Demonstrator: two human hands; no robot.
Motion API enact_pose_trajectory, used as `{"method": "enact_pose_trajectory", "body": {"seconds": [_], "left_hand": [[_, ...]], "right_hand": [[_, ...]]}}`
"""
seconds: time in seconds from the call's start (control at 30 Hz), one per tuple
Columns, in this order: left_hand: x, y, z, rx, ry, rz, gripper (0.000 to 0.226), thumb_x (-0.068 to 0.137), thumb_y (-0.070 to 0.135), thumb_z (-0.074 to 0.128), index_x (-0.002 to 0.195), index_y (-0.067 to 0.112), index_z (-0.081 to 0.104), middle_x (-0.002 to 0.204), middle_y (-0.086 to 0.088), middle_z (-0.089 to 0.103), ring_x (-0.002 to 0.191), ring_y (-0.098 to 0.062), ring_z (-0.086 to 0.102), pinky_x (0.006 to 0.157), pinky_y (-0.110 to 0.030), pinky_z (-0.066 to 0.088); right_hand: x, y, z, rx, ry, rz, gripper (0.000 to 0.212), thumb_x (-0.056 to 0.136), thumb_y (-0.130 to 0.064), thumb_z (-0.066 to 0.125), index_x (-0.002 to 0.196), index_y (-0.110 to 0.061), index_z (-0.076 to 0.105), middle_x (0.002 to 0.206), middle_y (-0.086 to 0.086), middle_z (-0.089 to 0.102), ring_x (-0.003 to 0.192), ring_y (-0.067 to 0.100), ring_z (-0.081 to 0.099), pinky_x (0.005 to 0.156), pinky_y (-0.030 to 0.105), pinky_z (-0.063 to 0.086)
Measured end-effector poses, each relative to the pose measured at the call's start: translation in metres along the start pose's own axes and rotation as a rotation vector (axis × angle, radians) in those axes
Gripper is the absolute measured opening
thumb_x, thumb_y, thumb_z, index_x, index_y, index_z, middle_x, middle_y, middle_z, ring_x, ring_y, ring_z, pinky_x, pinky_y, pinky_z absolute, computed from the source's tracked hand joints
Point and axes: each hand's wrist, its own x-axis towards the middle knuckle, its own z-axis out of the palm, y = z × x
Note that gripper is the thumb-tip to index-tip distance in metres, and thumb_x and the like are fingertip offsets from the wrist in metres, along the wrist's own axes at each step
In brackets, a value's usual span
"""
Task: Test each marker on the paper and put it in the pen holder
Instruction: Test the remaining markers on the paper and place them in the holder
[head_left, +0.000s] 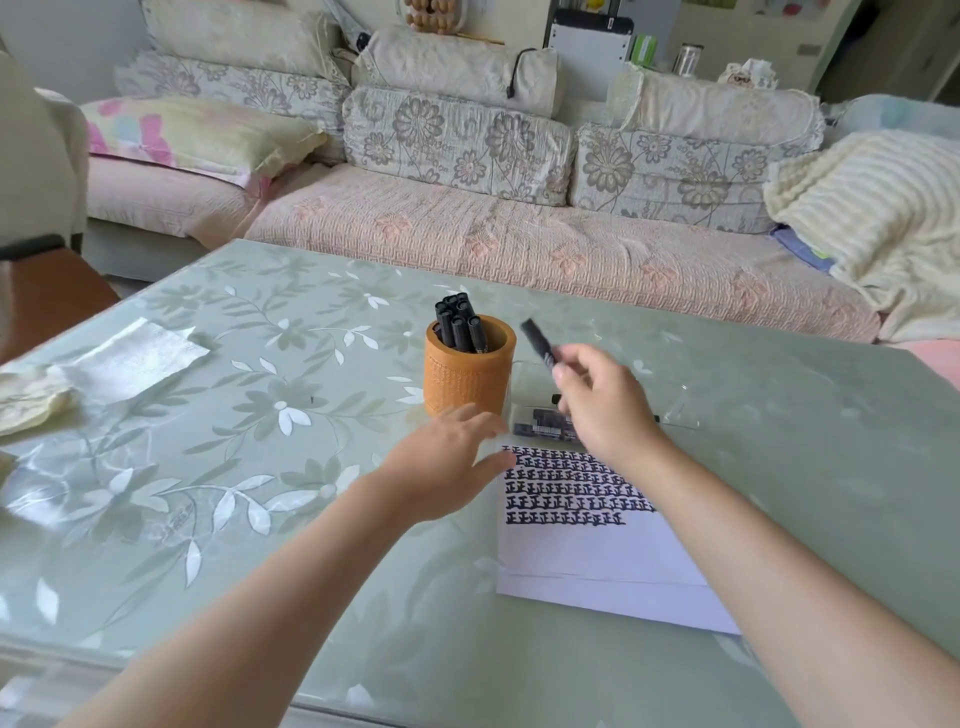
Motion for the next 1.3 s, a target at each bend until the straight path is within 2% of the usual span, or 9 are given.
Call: {"method": "enact_pose_trajectory", "body": {"seconds": [0.17, 0.27, 0.4, 0.63, 0.8, 0.93, 1.0, 1.13, 1.3], "left_hand": [[0.001, -0.004, 0.008, 0.081, -0.089, -0.038, 0.049, 0.096, 0.054, 0.041, 0.136, 0.026, 0.046, 0.131, 0.006, 0.046, 0.121, -0.016, 0.042, 0.1, -0.035, 0.039], [0.001, -0.006, 0.01, 0.122, -0.108, -0.032, 0.049, 0.096, 0.055, 0.04, 0.135, 0.026, 0.046, 0.13, 0.006, 0.047, 0.12, -0.017, 0.041, 0.102, -0.038, 0.038], [0.002, -0.008, 0.014, 0.159, -0.085, -0.009, 0.039, 0.1, 0.045, 0.036, 0.129, 0.026, 0.052, 0.125, 0.004, 0.051, 0.114, -0.018, 0.042, 0.099, -0.038, 0.037], [0.003, -0.012, 0.023, 0.173, -0.04, 0.014, 0.034, 0.101, 0.032, 0.032, 0.128, 0.027, 0.052, 0.121, 0.005, 0.049, 0.109, -0.019, 0.041, 0.096, -0.035, 0.037], [0.002, -0.011, 0.025, 0.2, -0.023, 0.025, 0.035, 0.099, 0.03, 0.037, 0.131, 0.027, 0.049, 0.125, 0.005, 0.047, 0.113, -0.019, 0.04, 0.098, -0.035, 0.036], [0.001, -0.011, 0.029, 0.223, -0.009, 0.022, 0.04, 0.097, 0.034, 0.03, 0.131, 0.027, 0.049, 0.126, 0.006, 0.047, 0.113, -0.019, 0.04, 0.095, -0.034, 0.036], [0.0, -0.01, 0.031, 0.242, 0.002, 0.027, 0.05, 0.093, 0.037, 0.017, 0.129, 0.027, 0.05, 0.126, 0.007, 0.048, 0.112, -0.019, 0.041, 0.093, -0.034, 0.037], [0.002, -0.012, 0.033, 0.24, 0.03, 0.043, 0.037, 0.098, 0.031, 0.033, 0.13, 0.027, 0.051, 0.126, 0.007, 0.048, 0.113, -0.019, 0.041, 0.094, -0.034, 0.037], [0.005, -0.011, 0.033, 0.242, 0.017, 0.032, 0.043, 0.093, 0.033, 0.027, 0.127, 0.027, 0.053, 0.124, 0.007, 0.049, 0.111, -0.019, 0.042, 0.093, -0.035, 0.038]], "right_hand": [[0.059, -0.033, 0.004, 0.149, 0.175, -0.024, 0.01, 0.094, -0.018, 0.059, 0.103, -0.02, 0.062, 0.092, -0.002, 0.068, 0.089, 0.019, 0.067, 0.086, 0.043, 0.054], [0.084, -0.044, 0.016, 0.148, 0.197, -0.055, 0.007, 0.09, -0.02, 0.063, 0.097, -0.022, 0.062, 0.091, -0.001, 0.07, 0.088, 0.018, 0.068, 0.086, 0.042, 0.054], [0.093, -0.039, 0.033, -0.116, 0.057, -0.014, 0.011, 0.086, -0.025, 0.07, 0.096, -0.023, 0.068, 0.094, -0.004, 0.072, 0.092, 0.018, 0.067, 0.085, 0.032, 0.052], [0.093, -0.026, 0.04, -0.605, -0.109, 0.053, 0.022, 0.092, -0.044, 0.059, 0.109, -0.036, 0.069, 0.132, 0.004, 0.054, 0.127, 0.029, 0.038, 0.101, 0.039, 0.034], [0.09, -0.016, 0.03, -0.275, -0.254, 0.02, 0.026, 0.096, -0.026, 0.054, 0.117, -0.03, 0.069, 0.122, 0.0, 0.063, 0.109, 0.019, 0.056, 0.094, 0.03, 0.043], [0.076, 0.005, 0.009, -0.344, -0.187, -0.012, 0.021, 0.098, -0.018, 0.052, 0.113, -0.025, 0.064, 0.11, -0.004, 0.058, 0.097, 0.015, 0.054, 0.082, 0.026, 0.038], [0.07, 0.018, 0.0, -0.425, -0.267, 0.008, 0.021, 0.096, -0.016, 0.052, 0.109, -0.023, 0.067, 0.105, -0.004, 0.06, 0.097, 0.015, 0.056, 0.082, 0.025, 0.04], [0.068, 0.038, -0.007, -0.667, -0.472, 0.03, 0.02, 0.093, -0.019, 0.058, 0.102, -0.025, 0.075, 0.108, -0.006, 0.071, 0.102, 0.016, 0.063, 0.092, 0.034, 0.051], [0.076, 0.034, 0.0, -0.723, -0.531, 0.02, 0.02, 0.093, -0.025, 0.061, 0.107, -0.022, 0.075, 0.11, -0.002, 0.072, 0.1, 0.02, 0.064, 0.09, 0.036, 0.053]]}}
